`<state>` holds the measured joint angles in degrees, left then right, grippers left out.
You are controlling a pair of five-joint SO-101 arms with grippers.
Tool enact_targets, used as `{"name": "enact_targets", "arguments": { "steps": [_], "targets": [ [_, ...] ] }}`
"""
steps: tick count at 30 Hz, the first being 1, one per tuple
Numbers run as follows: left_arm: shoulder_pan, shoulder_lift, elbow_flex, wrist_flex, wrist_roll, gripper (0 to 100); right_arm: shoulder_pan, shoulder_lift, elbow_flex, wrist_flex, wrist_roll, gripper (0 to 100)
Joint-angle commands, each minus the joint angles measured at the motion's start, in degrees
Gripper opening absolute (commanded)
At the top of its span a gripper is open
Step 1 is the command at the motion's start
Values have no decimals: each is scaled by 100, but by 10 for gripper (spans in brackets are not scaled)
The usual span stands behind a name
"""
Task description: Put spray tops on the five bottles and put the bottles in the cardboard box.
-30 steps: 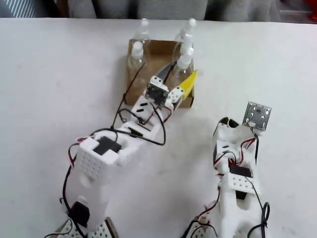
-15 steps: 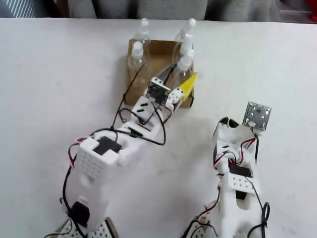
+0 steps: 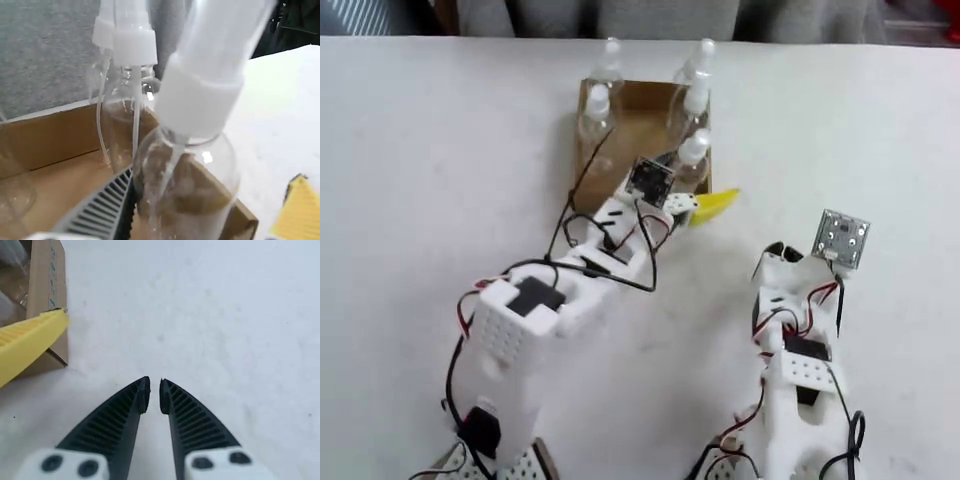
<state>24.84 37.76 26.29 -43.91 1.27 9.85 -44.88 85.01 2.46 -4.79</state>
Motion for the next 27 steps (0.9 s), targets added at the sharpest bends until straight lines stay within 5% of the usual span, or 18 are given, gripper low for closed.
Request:
{"name": "enact_targets", "arguments": {
  "steps": [1, 27],
  "targets": [
    [84, -549, 193, 123, -18, 428, 57, 4, -53, -92, 70, 24],
    [180, -1921, 1055, 149, -9, 426, 48, 4, -44, -92, 70, 24]
  ]
}}
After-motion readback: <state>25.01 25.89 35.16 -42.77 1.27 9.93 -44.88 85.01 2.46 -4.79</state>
